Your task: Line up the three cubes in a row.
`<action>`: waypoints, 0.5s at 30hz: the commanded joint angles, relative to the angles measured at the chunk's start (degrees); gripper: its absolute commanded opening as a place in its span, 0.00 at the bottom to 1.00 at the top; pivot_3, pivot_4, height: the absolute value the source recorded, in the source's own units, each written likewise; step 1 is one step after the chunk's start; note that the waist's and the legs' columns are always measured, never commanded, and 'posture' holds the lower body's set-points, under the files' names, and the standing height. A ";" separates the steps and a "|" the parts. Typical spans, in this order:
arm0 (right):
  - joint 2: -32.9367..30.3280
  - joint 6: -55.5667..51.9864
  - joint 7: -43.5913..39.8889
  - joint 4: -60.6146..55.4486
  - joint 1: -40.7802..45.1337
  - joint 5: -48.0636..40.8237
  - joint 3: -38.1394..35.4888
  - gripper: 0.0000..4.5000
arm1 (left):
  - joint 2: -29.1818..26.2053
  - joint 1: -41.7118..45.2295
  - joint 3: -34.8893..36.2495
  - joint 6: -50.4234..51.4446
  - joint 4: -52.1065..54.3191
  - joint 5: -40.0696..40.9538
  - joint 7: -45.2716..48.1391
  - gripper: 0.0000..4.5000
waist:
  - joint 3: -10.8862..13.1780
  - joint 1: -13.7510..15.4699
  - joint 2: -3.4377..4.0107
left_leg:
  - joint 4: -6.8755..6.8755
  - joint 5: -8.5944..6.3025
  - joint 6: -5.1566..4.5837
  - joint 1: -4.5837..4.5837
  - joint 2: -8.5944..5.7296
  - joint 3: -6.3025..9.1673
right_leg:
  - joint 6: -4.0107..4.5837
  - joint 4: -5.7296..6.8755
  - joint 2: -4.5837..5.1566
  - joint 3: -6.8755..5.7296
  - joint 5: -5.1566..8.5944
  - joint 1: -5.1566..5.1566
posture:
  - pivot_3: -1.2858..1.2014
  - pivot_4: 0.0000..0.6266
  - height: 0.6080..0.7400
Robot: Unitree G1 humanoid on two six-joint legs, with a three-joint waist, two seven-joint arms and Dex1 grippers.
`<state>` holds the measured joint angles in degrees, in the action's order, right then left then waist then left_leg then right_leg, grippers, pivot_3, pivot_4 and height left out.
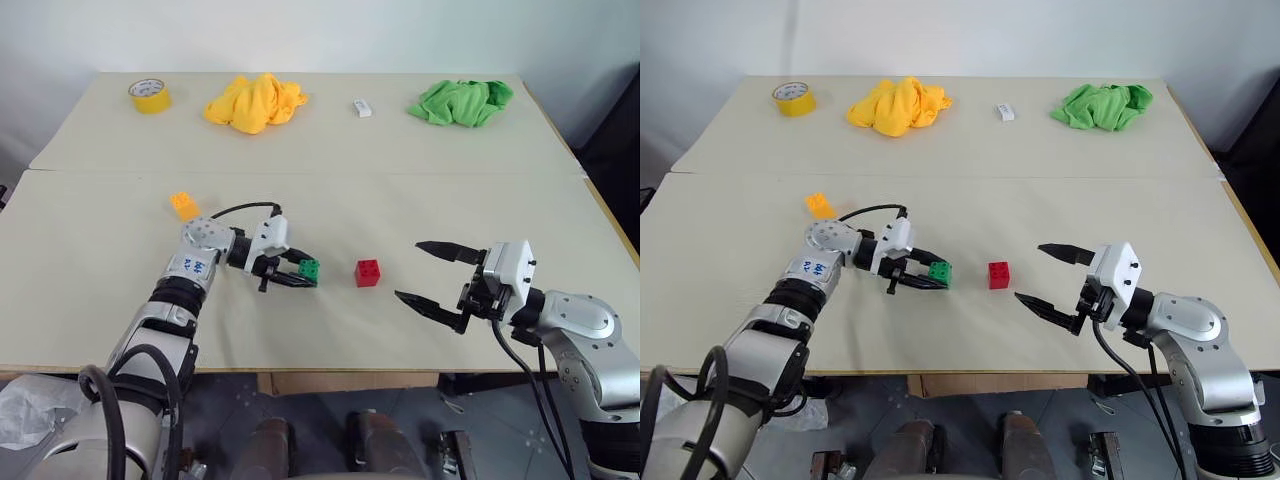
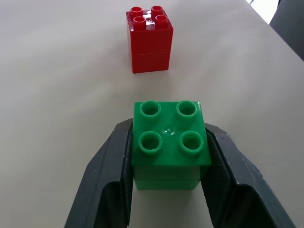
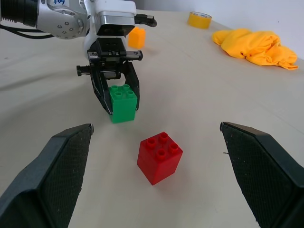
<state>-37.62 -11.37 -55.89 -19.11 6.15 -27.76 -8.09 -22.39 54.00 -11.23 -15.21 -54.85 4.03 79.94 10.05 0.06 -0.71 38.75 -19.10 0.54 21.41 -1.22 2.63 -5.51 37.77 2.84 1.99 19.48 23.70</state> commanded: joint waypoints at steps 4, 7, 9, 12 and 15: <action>-0.64 0.56 -0.57 -2.08 -1.41 -0.95 -0.68 1.00 | 1.17 0.93 0.17 -0.33 -1.58 -2.44 -4.02 0.34 | 0.00 0.29 0.00 | 0.16 -0.01 -0.01 0.00 0.00 0.02 | -0.02 0.02 0.01 0.00 -0.01 -0.03 | 0.52 0.24 1.00; -1.24 0.37 -2.12 -1.50 -1.64 -1.25 -0.24 1.00 | 1.87 0.78 1.64 2.12 0.43 -0.01 -2.44 0.56 | 0.01 0.46 -0.01 | 0.26 -0.02 -0.04 0.00 -0.03 0.01 | -0.09 0.02 0.01 0.03 -0.05 -0.09 | 0.52 0.24 1.00; -1.34 0.58 -2.80 -1.01 -1.03 -1.12 0.19 1.00 | 1.65 0.56 2.71 2.29 2.29 1.09 -2.31 0.69 | 0.01 0.47 -0.01 | 0.27 -0.02 -0.05 0.00 -0.03 0.01 | -0.10 0.03 -0.01 0.04 -0.05 -0.08 | 0.52 0.24 1.00; -1.02 0.54 -3.65 -0.38 0.68 -1.34 1.13 1.00 | -0.90 -1.21 4.66 4.68 7.09 3.00 -0.93 0.89 | 0.01 0.43 -0.02 | 0.27 -0.02 -0.04 0.01 -0.01 0.02 | -0.10 0.03 -0.01 0.04 -0.05 -0.06 | 0.52 0.24 1.00; -0.40 0.71 -4.66 0.31 2.55 -1.48 2.45 1.00 | -5.71 -6.45 7.51 8.93 16.19 6.52 0.84 0.89 | 0.00 -0.49 -0.01 | 0.22 -0.03 -0.01 0.00 0.06 -0.01 | -0.09 0.07 -0.06 0.10 -0.05 -0.03 | 0.52 0.24 1.00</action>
<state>-38.30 -11.31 -59.80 -18.16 7.93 -28.17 -5.90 -25.72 49.68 -6.30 -8.44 -43.74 7.67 79.72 10.06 -0.43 -0.72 38.95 -19.14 0.54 21.40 -1.12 2.61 -5.59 37.83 2.75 2.11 19.43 23.68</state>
